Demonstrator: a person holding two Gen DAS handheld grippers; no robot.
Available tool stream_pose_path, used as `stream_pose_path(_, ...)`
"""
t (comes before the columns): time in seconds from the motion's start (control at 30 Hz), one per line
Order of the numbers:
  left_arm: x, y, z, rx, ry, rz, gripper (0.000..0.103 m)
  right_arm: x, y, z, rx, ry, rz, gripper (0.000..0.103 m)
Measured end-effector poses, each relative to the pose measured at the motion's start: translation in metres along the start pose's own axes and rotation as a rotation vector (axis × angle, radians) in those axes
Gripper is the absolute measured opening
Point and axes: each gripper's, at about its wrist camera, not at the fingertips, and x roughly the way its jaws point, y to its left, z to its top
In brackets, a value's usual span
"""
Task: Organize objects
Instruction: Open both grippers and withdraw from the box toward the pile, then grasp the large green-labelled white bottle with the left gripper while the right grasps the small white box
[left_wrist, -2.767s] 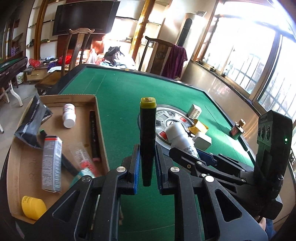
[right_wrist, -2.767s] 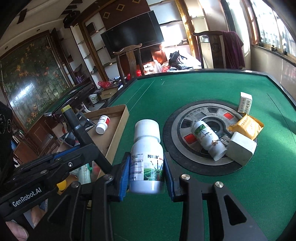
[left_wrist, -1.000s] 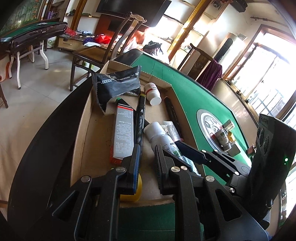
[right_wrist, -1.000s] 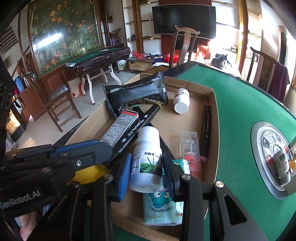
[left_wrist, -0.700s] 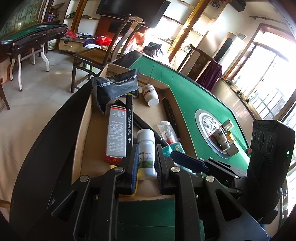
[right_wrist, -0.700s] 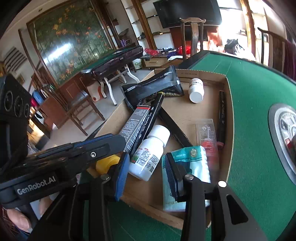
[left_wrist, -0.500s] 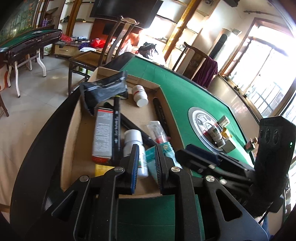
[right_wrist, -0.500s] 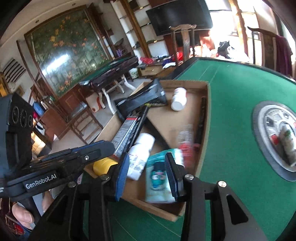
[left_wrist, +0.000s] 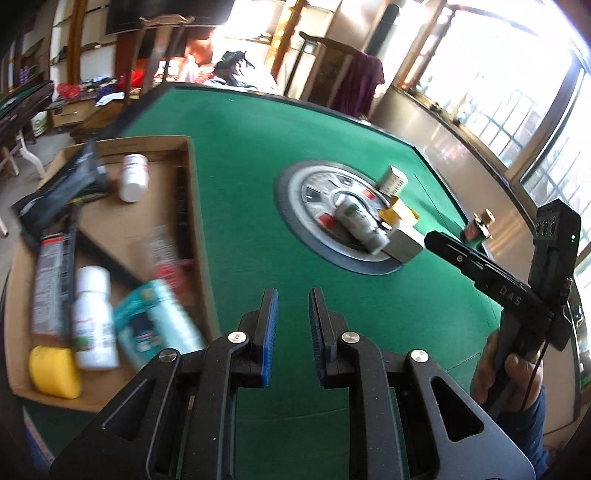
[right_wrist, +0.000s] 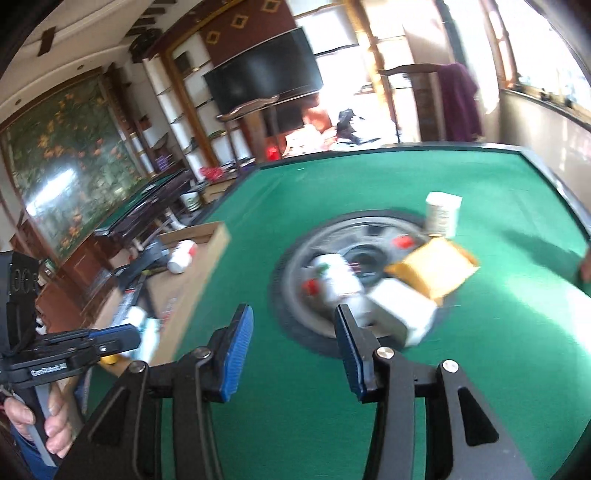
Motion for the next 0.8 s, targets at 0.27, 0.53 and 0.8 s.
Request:
stream_pose_path(0.27, 0.06, -0.046, 0.034, -0.028, 0.116, -0.048, 0.015, 0.01, -0.047, 0.006, -0.091, 0.045, -0.01, 0.047)
stream_pose_path(0.53, 0.081, -0.046, 0.042, -0.064, 0.15, -0.042, 0.015, 0.054, -0.03, 0.001, -0.277, 0.117, -0.017, 0.048)
stream_pose_path(0.8, 0.109, -0.051, 0.068, -0.165, 0.175, -0.059, 0.018, 0.05, -0.027, -0.012, -0.233, 0.175, -0.054, 0.021)
